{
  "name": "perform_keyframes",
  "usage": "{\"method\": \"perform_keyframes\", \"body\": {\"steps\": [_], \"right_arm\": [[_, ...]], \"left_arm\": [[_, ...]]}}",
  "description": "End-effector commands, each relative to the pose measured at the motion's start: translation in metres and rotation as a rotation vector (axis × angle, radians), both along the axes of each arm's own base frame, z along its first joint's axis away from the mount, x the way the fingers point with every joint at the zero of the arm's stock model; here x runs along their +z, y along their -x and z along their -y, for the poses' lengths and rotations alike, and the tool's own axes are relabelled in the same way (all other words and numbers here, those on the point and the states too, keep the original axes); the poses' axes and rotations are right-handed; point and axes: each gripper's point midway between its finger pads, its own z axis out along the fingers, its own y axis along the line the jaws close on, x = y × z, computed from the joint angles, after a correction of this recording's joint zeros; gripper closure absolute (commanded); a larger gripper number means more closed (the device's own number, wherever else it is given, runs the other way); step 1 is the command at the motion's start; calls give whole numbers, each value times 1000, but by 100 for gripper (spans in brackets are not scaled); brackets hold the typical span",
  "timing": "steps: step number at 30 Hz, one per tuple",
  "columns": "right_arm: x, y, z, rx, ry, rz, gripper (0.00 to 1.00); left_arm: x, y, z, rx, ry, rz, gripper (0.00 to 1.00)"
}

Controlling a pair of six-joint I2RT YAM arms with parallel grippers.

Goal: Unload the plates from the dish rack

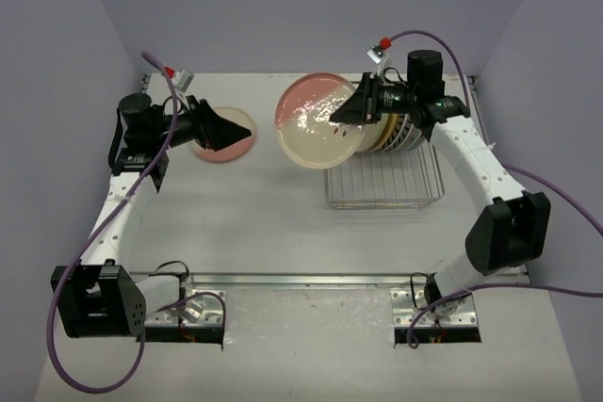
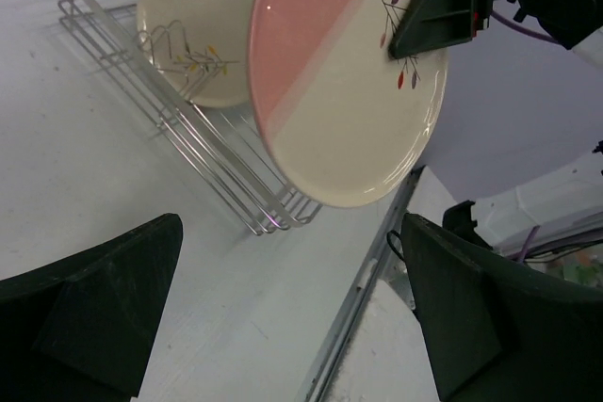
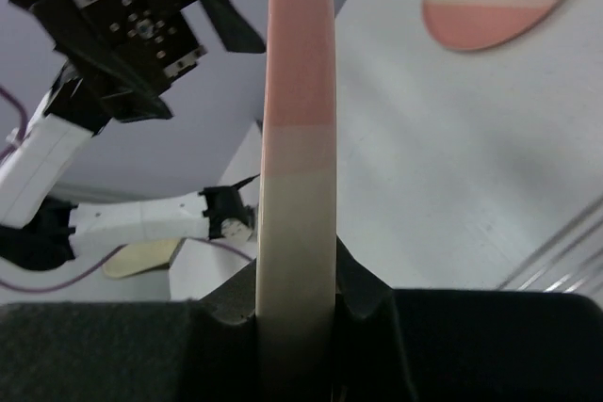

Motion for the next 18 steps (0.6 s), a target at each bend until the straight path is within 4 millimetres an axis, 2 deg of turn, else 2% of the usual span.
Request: {"method": "perform_keyframes", "body": {"steps": [1,5,8,9,11,15,18], "right_arm": [[72,57,-31,284,-164,240,100],[64,75,-48,357,-160,238,100],[57,80,-55,384,-157,221,100],[55,82,-58,395,-156,218,100],[51,85,-62,418,-158,207,100],[44,83,-66,425,-156,186,100],[38,81,-67,425,-153,167,100]], "left_arm": [[-8,12,16,-104,15,-19,2],[-19,18,31,-167,6,-52,3],[-22,26,43,-221,3,-55,7],[-23,30,47,-247,4,-56,11],[-24,34,50,-279,8,-61,28],[-28,41,53,-322,50,-96,50],[-21,46,55,-348,92,-97,66]]}}
